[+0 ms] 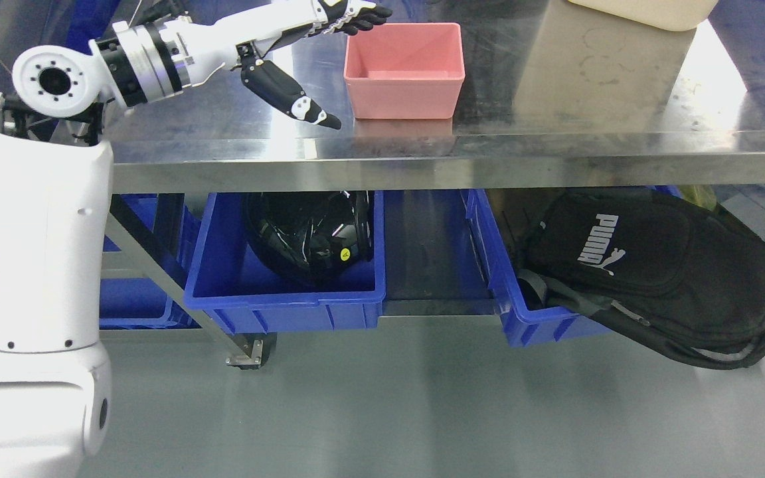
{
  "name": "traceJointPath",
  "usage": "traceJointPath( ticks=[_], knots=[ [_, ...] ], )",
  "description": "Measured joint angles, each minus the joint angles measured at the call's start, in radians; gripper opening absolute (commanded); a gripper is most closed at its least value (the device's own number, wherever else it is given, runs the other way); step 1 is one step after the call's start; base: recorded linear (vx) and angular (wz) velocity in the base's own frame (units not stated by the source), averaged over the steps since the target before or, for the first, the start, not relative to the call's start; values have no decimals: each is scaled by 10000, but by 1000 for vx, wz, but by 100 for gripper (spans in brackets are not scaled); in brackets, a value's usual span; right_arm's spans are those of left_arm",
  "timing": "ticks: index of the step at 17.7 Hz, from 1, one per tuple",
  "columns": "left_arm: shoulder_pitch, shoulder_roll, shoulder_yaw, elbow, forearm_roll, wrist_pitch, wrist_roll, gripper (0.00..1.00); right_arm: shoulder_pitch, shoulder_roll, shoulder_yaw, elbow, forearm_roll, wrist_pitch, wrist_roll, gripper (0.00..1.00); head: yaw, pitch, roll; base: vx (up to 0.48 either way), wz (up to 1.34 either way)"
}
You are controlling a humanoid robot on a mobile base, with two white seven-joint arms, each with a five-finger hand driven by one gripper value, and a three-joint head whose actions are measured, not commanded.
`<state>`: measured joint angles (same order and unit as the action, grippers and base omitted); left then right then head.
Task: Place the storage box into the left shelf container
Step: 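Reach the left hand over the pink box rim and close fingers on it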
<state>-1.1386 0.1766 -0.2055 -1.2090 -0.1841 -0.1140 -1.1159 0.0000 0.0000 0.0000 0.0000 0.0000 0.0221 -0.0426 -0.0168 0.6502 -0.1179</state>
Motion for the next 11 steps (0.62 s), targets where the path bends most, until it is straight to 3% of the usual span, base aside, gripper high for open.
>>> traceJointPath(
  ticks=[11],
  knots=[
    [-1522, -1145, -841, 3008, -2097, -46, 624, 96, 0, 0, 0, 0, 0, 0, -1, 100, 0, 0, 0, 0, 0]
  ],
)
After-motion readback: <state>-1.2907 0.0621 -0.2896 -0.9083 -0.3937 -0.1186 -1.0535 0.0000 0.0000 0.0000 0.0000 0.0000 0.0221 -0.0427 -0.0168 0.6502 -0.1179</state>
